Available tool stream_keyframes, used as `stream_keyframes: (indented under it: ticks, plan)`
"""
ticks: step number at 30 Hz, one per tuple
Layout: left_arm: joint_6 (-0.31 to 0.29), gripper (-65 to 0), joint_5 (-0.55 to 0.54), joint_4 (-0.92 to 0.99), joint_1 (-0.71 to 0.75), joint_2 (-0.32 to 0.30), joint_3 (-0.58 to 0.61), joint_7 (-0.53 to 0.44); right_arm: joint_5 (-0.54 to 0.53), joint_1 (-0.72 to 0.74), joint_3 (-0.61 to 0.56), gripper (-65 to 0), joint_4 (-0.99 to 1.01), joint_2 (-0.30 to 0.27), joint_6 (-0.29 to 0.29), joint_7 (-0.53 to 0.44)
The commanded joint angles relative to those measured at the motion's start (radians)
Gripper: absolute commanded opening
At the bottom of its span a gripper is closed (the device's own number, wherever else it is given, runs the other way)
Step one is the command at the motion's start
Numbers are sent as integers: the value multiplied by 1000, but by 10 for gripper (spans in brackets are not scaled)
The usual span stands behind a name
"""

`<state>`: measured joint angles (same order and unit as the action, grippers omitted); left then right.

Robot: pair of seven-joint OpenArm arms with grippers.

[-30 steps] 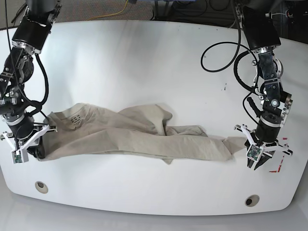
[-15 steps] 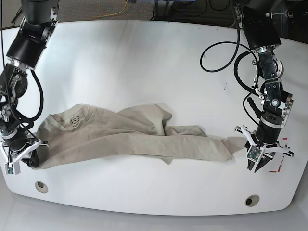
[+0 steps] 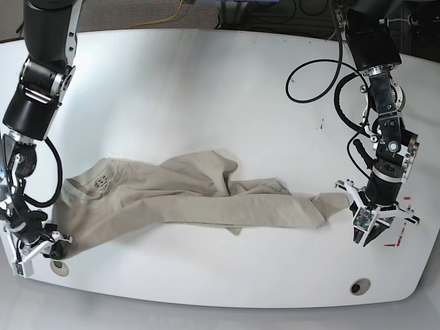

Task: Layout the t-shirt on the table in an organized manner, then fold the t-shirt properly
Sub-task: 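Open both grippers and release the shirt on the table, then raise both grippers and move them over the shirt body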

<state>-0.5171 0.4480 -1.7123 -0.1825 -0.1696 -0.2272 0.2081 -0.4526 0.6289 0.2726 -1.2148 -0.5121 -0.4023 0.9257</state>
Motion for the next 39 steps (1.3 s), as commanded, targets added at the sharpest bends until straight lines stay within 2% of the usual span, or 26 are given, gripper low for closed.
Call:
stream_keyframes:
  ticks: [1,2,3,6,9,14,18,22,26,30,34,39]
  plan:
    - [13,-559,-8,-21,-21,-8,-2,-26,-18,41,-2,-417,-15,-23,-2,-27]
    - [13,-559,-8,-21,-21,-8,-2,-26,-18,41,-3,-375,-15,-23,-2,-27]
    - [13,-558,-8,-21,-21,-8,-2,-26,-18,39,-5,-292,-17,-23,-2,-27]
    - [13,-525,-8,-21,-21,-8,-1,-26,-18,36,-6,-116,-24,-26,-7,-24]
    - [13,-474,-8,-21,-21,-8,-1,-26,-19,-10,-6,-3,-79,-39,-8,-21]
    - [13,-385,-8,-19,-22,-8,-1,-26,-27,-148,-5,0,-293,-61,-8,-18]
    - [13,-367,-8,-13,-27,-8,-4,-26,-27,-286,-3,0,-483,-56,-8,-4]
    - [16,-367,-7,-12,-27,-11,-4,-26,-24,-413,-3,0,-643,8,-10,-3]
    - [19,-367,-7,-12,-27,-14,-5,-26,-24,-487,-6,0,-696,51,-10,-1]
    - [19,-367,-5,-12,-25,-11,-41,-25,-21,-511,-6,0,-695,125,-10,0]
    - [15,-367,-5,-12,-22,-8,-61,-25,-21,-548,-6,0,-693,158,-10,0]
    - [13,-367,-8,-18,28,20,-53,-25,-18,-562,-2,0,-685,169,-4,0]
